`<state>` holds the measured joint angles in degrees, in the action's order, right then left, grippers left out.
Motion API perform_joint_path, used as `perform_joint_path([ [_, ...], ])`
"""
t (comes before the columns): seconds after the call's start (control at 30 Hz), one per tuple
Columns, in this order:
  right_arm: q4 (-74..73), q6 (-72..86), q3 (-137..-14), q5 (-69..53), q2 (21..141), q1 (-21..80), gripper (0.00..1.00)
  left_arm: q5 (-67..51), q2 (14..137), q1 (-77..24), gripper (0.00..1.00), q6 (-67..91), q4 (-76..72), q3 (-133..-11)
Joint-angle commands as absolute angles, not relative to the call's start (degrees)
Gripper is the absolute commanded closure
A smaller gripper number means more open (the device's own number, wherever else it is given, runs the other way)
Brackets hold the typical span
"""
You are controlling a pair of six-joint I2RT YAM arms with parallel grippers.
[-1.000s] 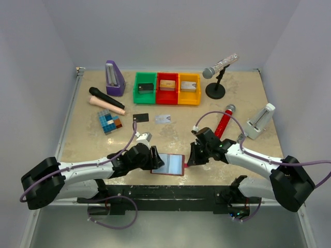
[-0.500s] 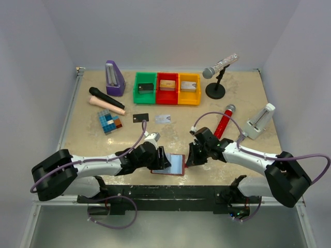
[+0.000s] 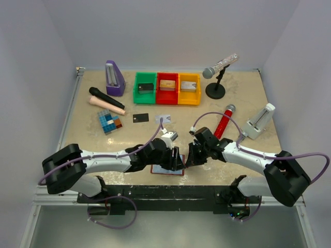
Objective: Take the credit cards out of the card holder
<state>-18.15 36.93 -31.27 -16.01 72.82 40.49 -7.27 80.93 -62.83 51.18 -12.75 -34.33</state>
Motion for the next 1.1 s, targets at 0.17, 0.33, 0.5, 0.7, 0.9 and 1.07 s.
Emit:
perform_joint_path([
  [0.17, -18.2, 35.2, -31.2, -14.9, 71.7, 41.0, 1.0, 13.9, 61.1, -62.2, 0.37, 55.7, -0.2, -25.2],
  [0.33, -18.1, 35.1, -31.1, -14.9, 71.5, 40.9, 1.0, 16.5, 59.9, -62.1, 0.33, 58.3, 6.6, -23.6],
  [0.5, -17.3, 35.3, -31.0, -15.2, 72.3, 41.0, 1.0, 14.6, 62.0, -62.1, 0.32, 58.1, 4.8, -23.4],
  [0.7, -17.5, 35.4, -31.0, -15.4, 72.3, 40.9, 1.0, 13.0, 63.7, -62.1, 0.33, 57.7, 2.6, -23.5],
  [0.9, -17.7, 35.2, -31.3, -15.5, 72.2, 40.9, 1.0, 12.9, 62.2, -62.2, 0.33, 57.4, 1.6, -23.3],
  [1.07, -17.4, 35.2, -31.2, -15.6, 72.3, 41.0, 1.0, 12.6, 62.7, -62.2, 0.33, 56.8, 1.4, -23.7],
])
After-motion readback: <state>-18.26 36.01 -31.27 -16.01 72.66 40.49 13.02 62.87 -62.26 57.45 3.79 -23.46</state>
